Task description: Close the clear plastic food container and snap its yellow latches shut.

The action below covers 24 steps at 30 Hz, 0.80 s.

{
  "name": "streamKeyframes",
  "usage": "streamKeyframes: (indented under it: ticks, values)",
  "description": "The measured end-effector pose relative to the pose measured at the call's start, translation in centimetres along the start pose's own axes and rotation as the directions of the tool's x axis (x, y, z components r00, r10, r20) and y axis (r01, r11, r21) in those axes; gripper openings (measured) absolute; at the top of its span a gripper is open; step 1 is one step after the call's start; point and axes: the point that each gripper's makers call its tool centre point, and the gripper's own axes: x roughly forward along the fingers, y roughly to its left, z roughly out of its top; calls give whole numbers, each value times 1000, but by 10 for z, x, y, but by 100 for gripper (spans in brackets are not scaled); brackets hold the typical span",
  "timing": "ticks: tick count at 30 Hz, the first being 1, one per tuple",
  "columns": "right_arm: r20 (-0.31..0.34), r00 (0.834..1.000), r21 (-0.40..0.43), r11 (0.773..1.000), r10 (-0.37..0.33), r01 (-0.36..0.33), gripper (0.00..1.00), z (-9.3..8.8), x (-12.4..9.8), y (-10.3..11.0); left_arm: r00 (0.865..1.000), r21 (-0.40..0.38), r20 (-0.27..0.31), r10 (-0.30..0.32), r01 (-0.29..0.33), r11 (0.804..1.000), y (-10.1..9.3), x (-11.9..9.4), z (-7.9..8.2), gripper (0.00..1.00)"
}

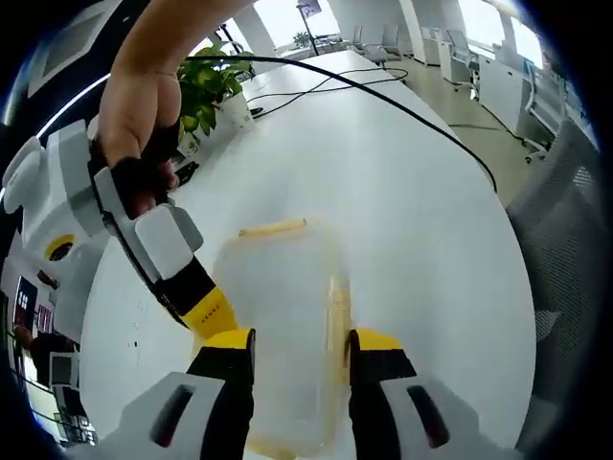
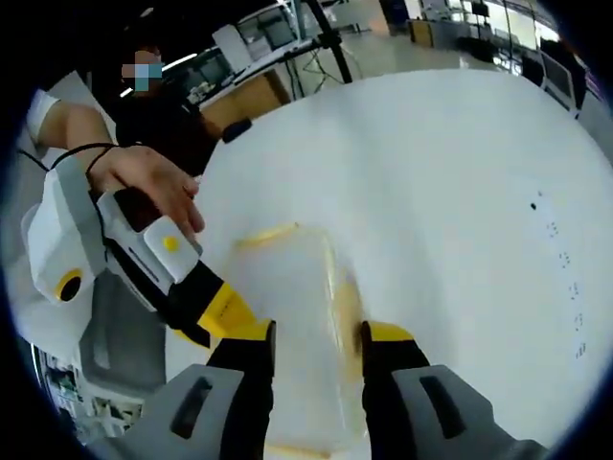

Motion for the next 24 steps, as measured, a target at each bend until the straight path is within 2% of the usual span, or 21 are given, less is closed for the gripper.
streamKeyframes:
  ticks: [9, 24]
  values:
    - [-7, 1000, 17, 1000, 7, -7, 32, 0, -1, -3, 1000, -7, 9, 9, -9, 1000, 1, 1, 1, 32]
    - [-8, 1000, 5, 1000, -3, 3, 31, -1, 0, -3, 999, -21, -31, -6, 5, 1000, 2, 2, 0, 31]
